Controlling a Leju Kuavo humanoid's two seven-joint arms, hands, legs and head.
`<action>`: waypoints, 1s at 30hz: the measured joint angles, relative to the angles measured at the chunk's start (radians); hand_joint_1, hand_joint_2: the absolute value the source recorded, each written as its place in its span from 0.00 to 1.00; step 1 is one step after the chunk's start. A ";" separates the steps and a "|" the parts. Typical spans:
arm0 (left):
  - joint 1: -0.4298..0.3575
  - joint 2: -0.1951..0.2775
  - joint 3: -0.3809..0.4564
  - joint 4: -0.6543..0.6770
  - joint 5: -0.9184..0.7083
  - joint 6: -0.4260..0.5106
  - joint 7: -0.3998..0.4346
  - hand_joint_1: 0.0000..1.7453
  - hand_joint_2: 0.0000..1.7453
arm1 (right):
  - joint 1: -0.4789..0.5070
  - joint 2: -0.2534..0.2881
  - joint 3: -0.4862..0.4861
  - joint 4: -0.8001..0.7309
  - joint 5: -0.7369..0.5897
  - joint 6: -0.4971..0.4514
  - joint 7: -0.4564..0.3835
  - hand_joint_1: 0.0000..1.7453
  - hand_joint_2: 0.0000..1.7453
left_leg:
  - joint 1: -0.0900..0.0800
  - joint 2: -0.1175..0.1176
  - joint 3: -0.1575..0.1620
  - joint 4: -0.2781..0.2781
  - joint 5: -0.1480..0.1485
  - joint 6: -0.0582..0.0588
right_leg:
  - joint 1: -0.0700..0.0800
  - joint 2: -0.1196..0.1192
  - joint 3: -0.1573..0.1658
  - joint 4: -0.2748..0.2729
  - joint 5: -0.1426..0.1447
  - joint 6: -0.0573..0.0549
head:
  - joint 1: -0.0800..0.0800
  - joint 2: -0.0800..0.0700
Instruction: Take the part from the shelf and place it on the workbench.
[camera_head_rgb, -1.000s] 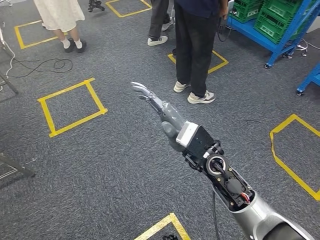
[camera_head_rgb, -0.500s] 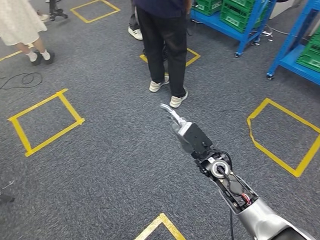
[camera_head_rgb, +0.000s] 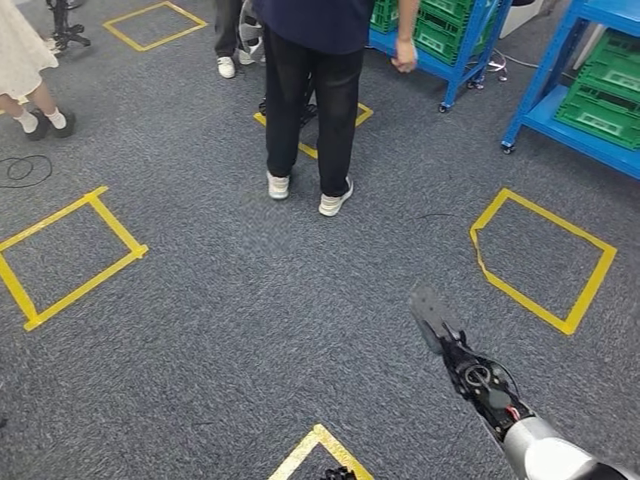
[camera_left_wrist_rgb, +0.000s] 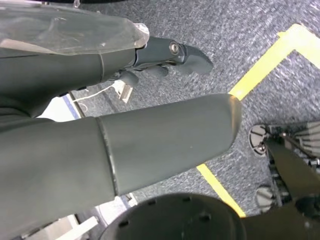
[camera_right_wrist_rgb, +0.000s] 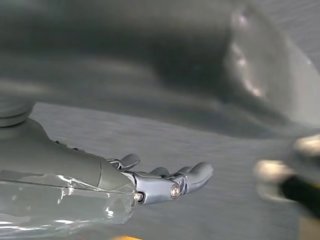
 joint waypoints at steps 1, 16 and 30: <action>0.000 0.000 0.000 0.000 0.000 0.000 0.000 0.00 0.00 | 0.002 0.000 -0.003 0.041 0.000 -0.001 0.017 0.00 0.00 | -0.001 0.007 0.001 0.004 -0.004 -0.005 | -0.002 -0.021 0.039 -0.076 0.029 0.003 | 0.004 0.000; 0.001 0.008 0.000 0.000 0.000 -0.004 0.000 0.00 0.00 | 0.133 0.006 -0.031 0.396 -0.041 0.034 0.341 0.00 0.00 | 0.000 -0.056 -0.071 0.191 -0.086 -0.027 | 0.014 0.063 0.102 -0.200 0.069 -0.052 | -0.033 0.000; -0.003 0.013 -0.002 0.000 0.000 -0.003 -0.003 0.00 0.00 | 0.180 0.028 -0.064 0.476 -0.077 0.045 0.415 0.00 0.00 | -0.006 -0.001 0.022 -0.004 -0.015 0.006 | 0.003 0.006 0.010 0.037 -0.044 0.002 | -0.006 0.000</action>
